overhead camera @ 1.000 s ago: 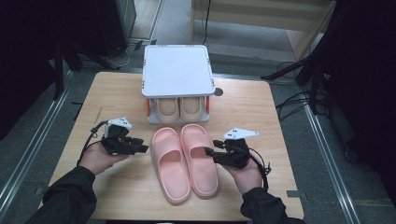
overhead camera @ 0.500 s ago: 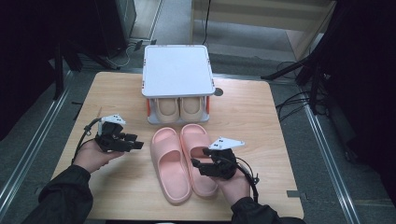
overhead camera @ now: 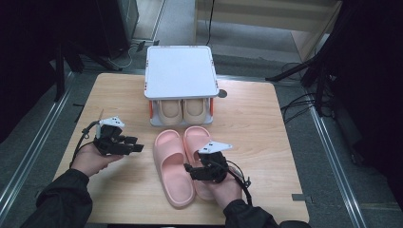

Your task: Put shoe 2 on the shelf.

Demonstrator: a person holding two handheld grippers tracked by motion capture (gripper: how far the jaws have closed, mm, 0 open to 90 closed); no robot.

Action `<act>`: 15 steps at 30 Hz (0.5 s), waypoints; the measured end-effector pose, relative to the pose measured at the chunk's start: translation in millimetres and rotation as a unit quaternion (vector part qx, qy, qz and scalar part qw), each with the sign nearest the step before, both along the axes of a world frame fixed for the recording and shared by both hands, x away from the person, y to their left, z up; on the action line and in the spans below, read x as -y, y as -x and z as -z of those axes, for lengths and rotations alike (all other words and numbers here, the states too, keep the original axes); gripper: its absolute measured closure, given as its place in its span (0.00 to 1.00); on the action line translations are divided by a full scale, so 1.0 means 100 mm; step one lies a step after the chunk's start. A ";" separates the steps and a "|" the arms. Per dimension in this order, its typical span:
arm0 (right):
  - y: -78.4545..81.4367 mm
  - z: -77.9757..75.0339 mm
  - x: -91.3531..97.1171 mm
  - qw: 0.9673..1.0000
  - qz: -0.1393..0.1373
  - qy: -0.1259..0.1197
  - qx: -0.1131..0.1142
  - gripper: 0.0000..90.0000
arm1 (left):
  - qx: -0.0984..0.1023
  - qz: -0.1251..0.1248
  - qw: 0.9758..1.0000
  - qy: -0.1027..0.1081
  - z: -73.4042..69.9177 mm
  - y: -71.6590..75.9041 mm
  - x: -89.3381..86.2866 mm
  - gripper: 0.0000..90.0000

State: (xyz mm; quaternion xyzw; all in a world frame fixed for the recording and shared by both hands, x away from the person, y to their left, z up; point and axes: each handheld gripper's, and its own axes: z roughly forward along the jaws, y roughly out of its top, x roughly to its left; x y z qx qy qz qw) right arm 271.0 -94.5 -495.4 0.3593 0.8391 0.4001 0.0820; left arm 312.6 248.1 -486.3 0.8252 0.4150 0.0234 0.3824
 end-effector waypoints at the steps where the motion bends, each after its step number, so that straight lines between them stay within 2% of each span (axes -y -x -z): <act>1: -0.01 0.00 -0.01 1.000 0.003 -0.002 0.002 0.37 | 0.000 0.000 1.000 -0.001 0.00 0.00 -0.01 0.55; 15: -0.07 0.12 -0.24 0.999 0.053 -0.006 0.000 0.38 | 0.002 -0.004 1.000 0.000 0.00 0.00 -0.03 0.56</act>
